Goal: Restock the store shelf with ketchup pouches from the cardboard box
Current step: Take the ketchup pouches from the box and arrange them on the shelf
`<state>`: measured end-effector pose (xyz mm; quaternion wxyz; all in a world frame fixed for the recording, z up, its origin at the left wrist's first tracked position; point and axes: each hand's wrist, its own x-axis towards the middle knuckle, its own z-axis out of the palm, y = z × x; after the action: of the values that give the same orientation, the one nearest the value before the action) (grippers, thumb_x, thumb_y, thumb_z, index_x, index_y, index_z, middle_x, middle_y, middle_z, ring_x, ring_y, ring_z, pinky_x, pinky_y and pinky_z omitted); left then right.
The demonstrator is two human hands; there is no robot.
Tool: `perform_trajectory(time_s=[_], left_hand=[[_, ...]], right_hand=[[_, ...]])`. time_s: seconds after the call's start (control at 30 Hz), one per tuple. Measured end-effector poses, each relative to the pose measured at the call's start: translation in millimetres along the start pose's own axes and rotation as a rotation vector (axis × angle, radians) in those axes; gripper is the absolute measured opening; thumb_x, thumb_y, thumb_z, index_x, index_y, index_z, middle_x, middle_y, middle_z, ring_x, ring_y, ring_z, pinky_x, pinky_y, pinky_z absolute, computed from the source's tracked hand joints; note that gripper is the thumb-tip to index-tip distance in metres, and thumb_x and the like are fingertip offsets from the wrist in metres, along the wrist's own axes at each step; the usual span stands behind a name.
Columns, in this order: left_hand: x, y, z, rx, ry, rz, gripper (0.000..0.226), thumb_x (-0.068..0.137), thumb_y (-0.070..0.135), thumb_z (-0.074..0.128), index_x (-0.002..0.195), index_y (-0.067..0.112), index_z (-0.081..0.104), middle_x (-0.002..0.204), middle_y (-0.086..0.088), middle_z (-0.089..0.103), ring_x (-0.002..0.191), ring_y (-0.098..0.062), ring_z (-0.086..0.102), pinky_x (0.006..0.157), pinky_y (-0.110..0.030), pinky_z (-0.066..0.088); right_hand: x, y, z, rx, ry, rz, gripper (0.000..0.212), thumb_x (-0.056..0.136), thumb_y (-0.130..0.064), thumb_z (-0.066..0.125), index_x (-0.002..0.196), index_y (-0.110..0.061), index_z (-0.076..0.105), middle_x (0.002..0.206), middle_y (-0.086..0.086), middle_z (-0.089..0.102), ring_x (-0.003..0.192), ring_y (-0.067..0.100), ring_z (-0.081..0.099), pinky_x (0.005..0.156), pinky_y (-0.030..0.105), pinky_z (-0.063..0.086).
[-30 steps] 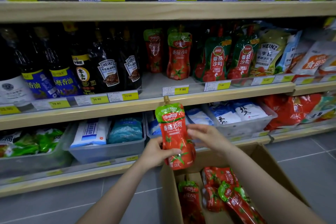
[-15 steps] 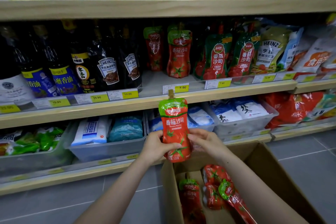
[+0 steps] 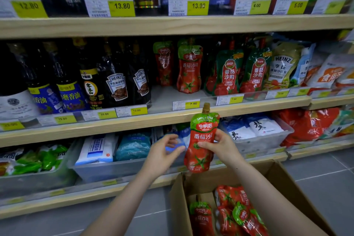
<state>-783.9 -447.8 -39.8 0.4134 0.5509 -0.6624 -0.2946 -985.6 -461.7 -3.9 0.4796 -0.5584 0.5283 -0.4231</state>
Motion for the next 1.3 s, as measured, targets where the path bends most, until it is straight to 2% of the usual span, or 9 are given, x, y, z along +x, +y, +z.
perform_trajectory(time_s=[0.17, 0.3, 0.53, 0.63, 0.73, 0.9, 1.13, 1.2, 1.3], left_hand=[[42.1, 24.1, -56.9, 0.648, 0.286, 0.461, 0.04, 0.085, 0.046, 0.049, 0.109, 0.016, 0.061, 0.104, 0.0, 0.064, 0.098, -0.021, 0.058, 0.083, -0.036, 0.045], [70.0, 25.3, -78.2, 0.906, 0.313, 0.53, 0.043, 0.083, 0.041, 0.061, 0.114, 0.012, 0.058, 0.11, -0.003, 0.061, 0.105, -0.023, 0.056, 0.086, -0.039, 0.041], [85.1, 3.9, -71.1, 1.021, 0.238, 0.557, 0.054, 0.075, 0.041, 0.071, 0.113, 0.006, 0.057, 0.103, -0.01, 0.06, 0.097, -0.03, 0.057, 0.082, -0.04, 0.044], [90.4, -3.0, -74.0, 1.064, 0.229, 0.609, 0.055, 0.078, 0.047, 0.064, 0.116, 0.009, 0.054, 0.102, -0.008, 0.059, 0.094, -0.029, 0.057, 0.084, -0.04, 0.04], [92.6, -7.3, -74.2, 1.076, 0.228, 0.588, 0.055, 0.084, 0.054, 0.045, 0.119, 0.012, 0.049, 0.1, -0.007, 0.059, 0.09, -0.027, 0.057, 0.086, -0.035, 0.029], [94.8, -12.6, -72.5, 1.056, 0.222, 0.595, 0.057, 0.082, 0.058, 0.041, 0.119, 0.015, 0.043, 0.097, -0.007, 0.058, 0.085, -0.026, 0.056, 0.084, -0.035, 0.028], [95.4, -14.5, -69.8, 1.019, 0.266, 0.613, 0.056, 0.082, 0.059, 0.043, 0.117, 0.016, 0.044, 0.093, -0.004, 0.056, 0.084, -0.023, 0.053, 0.083, -0.033, 0.03], [94.9, -14.1, -69.9, 1.006, 0.255, 0.603, 0.056, 0.082, 0.059, 0.042, 0.118, 0.017, 0.043, 0.094, -0.004, 0.056, 0.084, -0.024, 0.053, 0.083, -0.035, 0.035], [94.4, -14.2, -69.6, 0.999, 0.246, 0.581, 0.056, 0.082, 0.061, 0.041, 0.119, 0.018, 0.043, 0.095, -0.003, 0.055, 0.085, -0.023, 0.053, 0.082, -0.037, 0.042]], right_hand=[[19.7, -40.0, -24.1, -0.014, 0.02, -0.094, 0.034, 0.07, -0.008, 0.076, 0.099, -0.017, 0.061, 0.099, 0.002, 0.069, 0.09, 0.013, 0.064, 0.079, 0.03, 0.052], [37.1, -77.4, -34.8, -0.023, 0.036, -0.208, 0.032, 0.071, -0.007, 0.075, 0.094, -0.022, 0.06, 0.094, -0.007, 0.067, 0.089, 0.005, 0.061, 0.067, 0.016, 0.05], [70.7, -129.2, -33.0, -0.072, 0.07, -0.407, 0.037, 0.073, -0.003, 0.073, 0.103, -0.017, 0.058, 0.094, -0.01, 0.065, 0.085, -0.004, 0.063, 0.074, 0.014, 0.052], [90.0, -141.1, -28.1, -0.117, 0.098, -0.48, 0.041, 0.073, -0.007, 0.074, 0.108, -0.017, 0.057, 0.101, -0.004, 0.066, 0.096, 0.007, 0.063, 0.085, 0.024, 0.051], [107.2, -139.0, -20.1, -0.206, 0.116, -0.53, 0.047, 0.072, -0.012, 0.075, 0.114, -0.016, 0.056, 0.109, -0.002, 0.065, 0.104, 0.014, 0.062, 0.092, 0.033, 0.05], [134.5, -120.1, -10.6, -0.232, 0.123, -0.433, 0.048, 0.074, -0.013, 0.075, 0.117, -0.011, 0.055, 0.115, 0.007, 0.065, 0.106, 0.02, 0.061, 0.096, 0.041, 0.049], [154.1, -104.0, -5.8, -0.18, 0.116, -0.261, 0.053, 0.078, -0.014, 0.071, 0.122, -0.008, 0.043, 0.123, 0.012, 0.058, 0.111, 0.025, 0.057, 0.098, 0.044, 0.046], [153.2, -102.1, -4.5, -0.204, 0.122, -0.224, 0.055, 0.078, -0.019, 0.071, 0.124, -0.01, 0.042, 0.123, 0.011, 0.058, 0.11, 0.025, 0.057, 0.095, 0.044, 0.048], [144.4, -93.9, -0.7, -0.285, 0.209, -0.192, 0.063, 0.074, -0.03, 0.075, 0.124, -0.012, 0.041, 0.116, 0.005, 0.06, 0.094, 0.019, 0.061, 0.066, 0.028, 0.055]])
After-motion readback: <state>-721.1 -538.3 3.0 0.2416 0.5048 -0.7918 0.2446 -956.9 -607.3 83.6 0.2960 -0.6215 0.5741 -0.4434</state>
